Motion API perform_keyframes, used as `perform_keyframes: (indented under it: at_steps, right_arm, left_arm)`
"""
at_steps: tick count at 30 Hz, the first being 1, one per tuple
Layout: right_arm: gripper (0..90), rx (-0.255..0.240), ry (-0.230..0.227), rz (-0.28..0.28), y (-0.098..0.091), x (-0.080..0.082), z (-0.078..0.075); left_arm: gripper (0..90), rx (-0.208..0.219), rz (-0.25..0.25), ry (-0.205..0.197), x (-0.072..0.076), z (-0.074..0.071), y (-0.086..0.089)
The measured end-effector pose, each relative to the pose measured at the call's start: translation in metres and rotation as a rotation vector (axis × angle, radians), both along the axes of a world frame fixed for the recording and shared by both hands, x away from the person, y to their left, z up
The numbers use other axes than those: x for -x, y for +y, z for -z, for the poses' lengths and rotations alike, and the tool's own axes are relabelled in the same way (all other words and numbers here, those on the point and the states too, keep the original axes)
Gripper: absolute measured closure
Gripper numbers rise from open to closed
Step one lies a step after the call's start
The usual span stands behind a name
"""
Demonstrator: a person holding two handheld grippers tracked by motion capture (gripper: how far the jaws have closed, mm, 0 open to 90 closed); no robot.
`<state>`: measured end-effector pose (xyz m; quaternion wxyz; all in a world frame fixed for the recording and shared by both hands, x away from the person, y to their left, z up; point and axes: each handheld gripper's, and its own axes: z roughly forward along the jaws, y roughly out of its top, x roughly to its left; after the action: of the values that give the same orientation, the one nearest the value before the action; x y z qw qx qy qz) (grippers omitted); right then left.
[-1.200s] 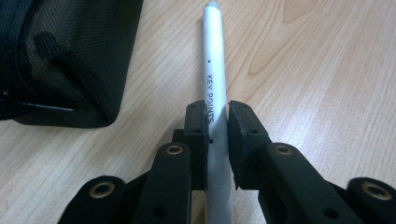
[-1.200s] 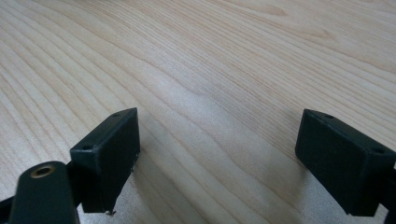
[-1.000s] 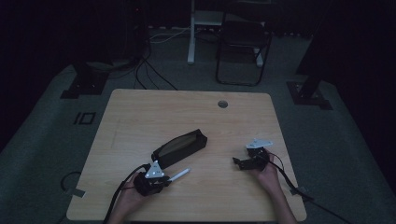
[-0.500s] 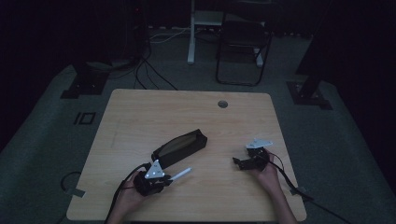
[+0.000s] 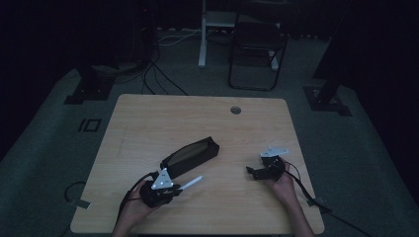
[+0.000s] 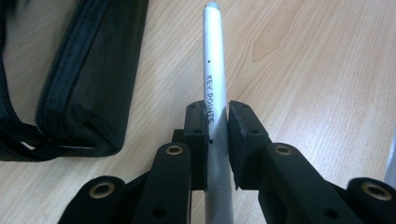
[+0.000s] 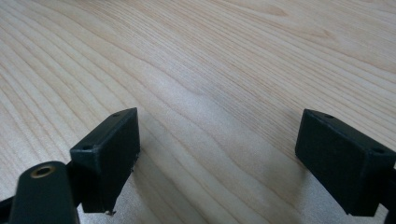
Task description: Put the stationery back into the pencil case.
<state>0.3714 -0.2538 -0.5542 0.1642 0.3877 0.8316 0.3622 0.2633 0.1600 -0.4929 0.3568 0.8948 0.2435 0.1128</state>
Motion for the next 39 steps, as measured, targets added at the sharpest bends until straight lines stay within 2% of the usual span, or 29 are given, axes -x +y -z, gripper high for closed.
perform_keyframes:
  at_steps: [11,17,24,39]
  right_arm:
    - [13.8,0.0,0.0,0.0,0.0,0.0,0.0]
    - [13.9,0.0,0.0,0.0,0.0,0.0,0.0]
    - [13.9,0.0,0.0,0.0,0.0,0.0,0.0]
    - [13.9,0.0,0.0,0.0,0.0,0.0,0.0]
  left_arm:
    - [78.9,0.019,-0.003,-0.026,0.003,-0.012,0.002]
    - [78.9,0.02,0.0,-0.055,0.008,-0.026,0.002]
    - [78.9,0.032,-0.013,-0.074,0.009,-0.035,0.004]
    - [78.9,0.017,-0.023,-0.116,0.008,-0.055,0.005]
